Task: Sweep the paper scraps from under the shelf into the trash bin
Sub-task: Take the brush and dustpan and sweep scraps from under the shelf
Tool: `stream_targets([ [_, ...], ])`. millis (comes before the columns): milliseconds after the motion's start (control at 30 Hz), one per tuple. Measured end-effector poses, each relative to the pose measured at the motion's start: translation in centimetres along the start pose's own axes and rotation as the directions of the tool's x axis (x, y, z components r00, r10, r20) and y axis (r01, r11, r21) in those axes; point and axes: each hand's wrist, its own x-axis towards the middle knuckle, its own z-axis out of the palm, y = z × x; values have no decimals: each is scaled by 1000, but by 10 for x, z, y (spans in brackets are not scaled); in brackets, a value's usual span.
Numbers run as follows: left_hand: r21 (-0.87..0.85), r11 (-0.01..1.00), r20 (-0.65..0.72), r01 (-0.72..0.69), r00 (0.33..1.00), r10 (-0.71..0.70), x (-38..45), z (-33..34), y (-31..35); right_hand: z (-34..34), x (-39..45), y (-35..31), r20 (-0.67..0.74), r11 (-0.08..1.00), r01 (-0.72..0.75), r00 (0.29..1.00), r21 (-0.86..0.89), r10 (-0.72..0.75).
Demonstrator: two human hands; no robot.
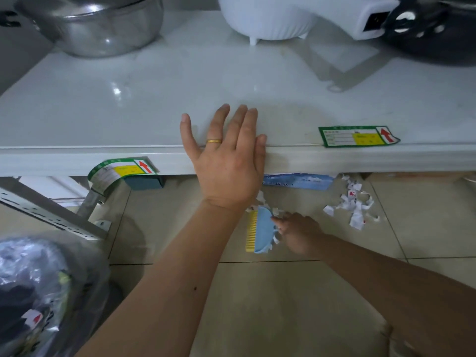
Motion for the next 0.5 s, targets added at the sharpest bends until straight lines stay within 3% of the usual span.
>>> stream_targets([
  [267,27,999,-83,-29,996,31,-5,10,-3,-6,52,-40,-132,987,37,991,157,-16],
  [500,18,999,-103,-27,994,29,-5,11,-3,-13,80,-32,-51,986,-122,990,116,129],
])
